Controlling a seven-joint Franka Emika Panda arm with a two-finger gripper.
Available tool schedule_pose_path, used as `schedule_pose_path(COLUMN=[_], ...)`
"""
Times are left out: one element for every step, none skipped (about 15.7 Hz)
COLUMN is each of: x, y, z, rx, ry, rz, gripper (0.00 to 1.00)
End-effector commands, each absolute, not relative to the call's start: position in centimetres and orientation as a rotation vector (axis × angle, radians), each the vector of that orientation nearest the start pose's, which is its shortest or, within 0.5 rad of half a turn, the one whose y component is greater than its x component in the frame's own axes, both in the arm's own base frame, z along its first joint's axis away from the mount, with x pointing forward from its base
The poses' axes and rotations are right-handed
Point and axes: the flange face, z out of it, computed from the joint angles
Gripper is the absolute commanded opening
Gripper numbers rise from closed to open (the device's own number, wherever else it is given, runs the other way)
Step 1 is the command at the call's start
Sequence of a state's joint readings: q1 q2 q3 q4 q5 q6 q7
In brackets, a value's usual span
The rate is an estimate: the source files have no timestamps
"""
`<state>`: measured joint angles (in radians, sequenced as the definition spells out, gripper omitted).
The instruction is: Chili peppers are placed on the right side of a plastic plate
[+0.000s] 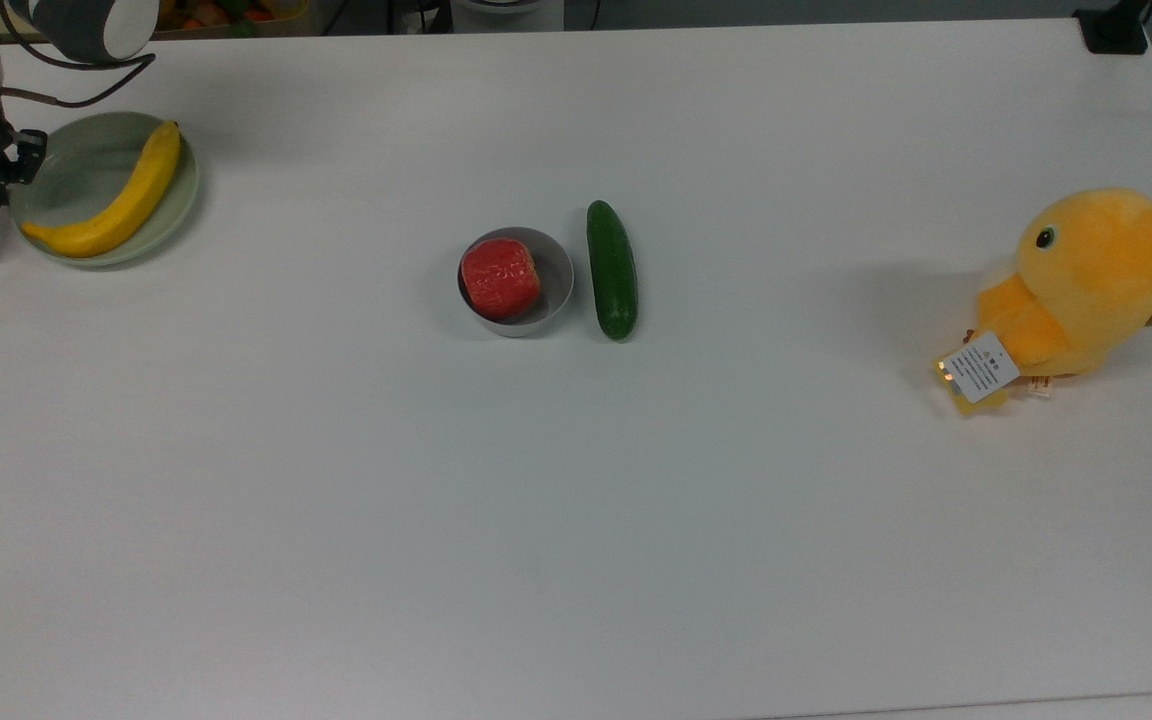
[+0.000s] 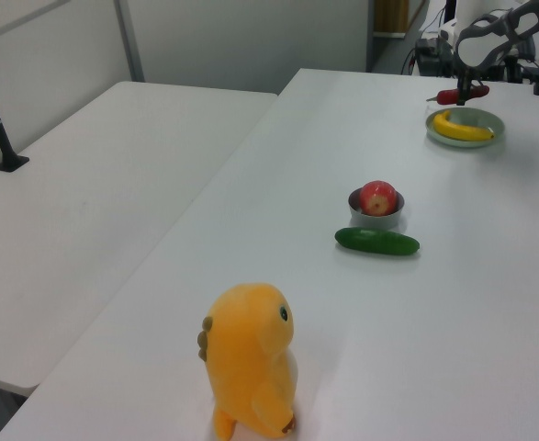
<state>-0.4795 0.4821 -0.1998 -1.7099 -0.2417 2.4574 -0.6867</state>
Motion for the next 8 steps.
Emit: schedule_pose_path(x=[55.2,55.2,55.27,55.32,55.37,55.37,55.36,55.41], y=[-42.08,-42.08,-42.0,-41.91,-41.83,-41.82,-41.82,-41.74], z=[34.95,34.95,34.95,34.93,34.92,34.92,34.9,34.88], rx=[-3.498,-3.498,-3.498,-3.497,-3.496,-3.496,-3.496,-3.495], ry=[-0.378,-0.383,-0.383,-0.38,-0.385,-0.382,-0.382,-0.384], rz=[-0.104,-0.102,-0.103,-0.103,-0.1,-0.101,-0.099,-0.097], gripper=[1.0,1.0,1.0,1.0,1.0,1.0,1.0,1.0])
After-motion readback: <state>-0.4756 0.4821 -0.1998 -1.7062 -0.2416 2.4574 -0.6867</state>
